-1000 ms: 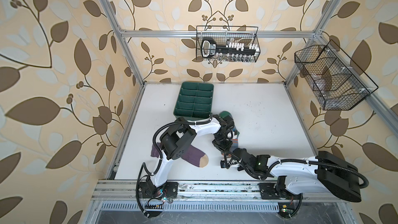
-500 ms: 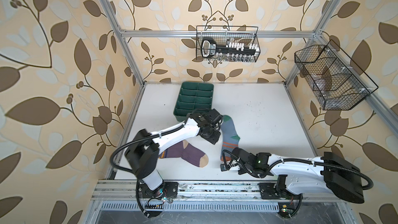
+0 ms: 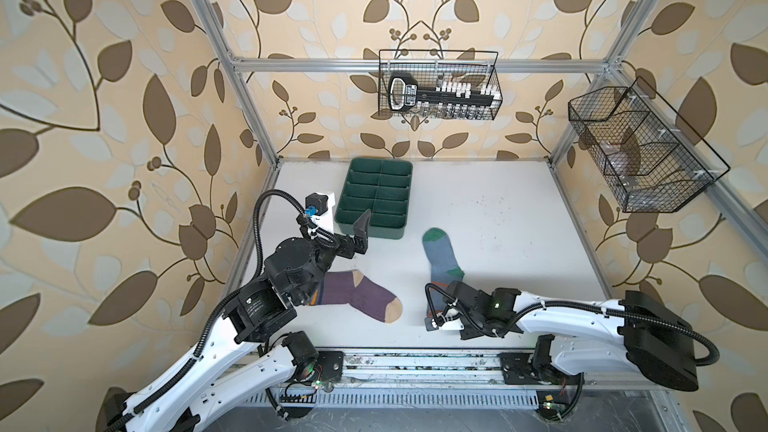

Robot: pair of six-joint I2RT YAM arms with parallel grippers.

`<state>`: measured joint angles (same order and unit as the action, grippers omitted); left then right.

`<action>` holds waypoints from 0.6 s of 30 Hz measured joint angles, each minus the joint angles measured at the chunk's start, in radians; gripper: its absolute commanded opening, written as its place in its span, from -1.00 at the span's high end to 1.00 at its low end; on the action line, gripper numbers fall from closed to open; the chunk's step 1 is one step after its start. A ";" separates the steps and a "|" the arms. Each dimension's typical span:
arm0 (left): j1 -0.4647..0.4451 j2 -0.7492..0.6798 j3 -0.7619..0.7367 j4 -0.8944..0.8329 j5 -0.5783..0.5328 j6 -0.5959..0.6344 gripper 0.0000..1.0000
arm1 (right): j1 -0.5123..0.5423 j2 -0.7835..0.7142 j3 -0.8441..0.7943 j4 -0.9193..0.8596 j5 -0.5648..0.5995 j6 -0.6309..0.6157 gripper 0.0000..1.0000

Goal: Roll the socks

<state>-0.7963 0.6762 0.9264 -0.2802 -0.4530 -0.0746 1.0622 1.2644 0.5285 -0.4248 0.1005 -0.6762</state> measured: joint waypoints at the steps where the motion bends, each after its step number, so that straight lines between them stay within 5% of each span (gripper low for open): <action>1: 0.000 0.017 0.010 -0.021 0.010 0.000 -0.98 | -0.002 -0.001 0.000 -0.002 -0.001 0.000 1.00; 10: 0.000 0.079 0.007 -0.121 0.110 0.054 -0.97 | -0.069 0.044 0.067 -0.104 -0.122 0.036 1.00; 18: -0.009 0.076 0.034 -0.248 0.429 0.326 -0.88 | -0.106 0.218 0.209 -0.231 -0.329 0.085 1.00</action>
<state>-0.8055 0.7521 0.9607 -0.5282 -0.0242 0.2516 0.9565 1.4826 0.7380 -0.6559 -0.2287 -0.5907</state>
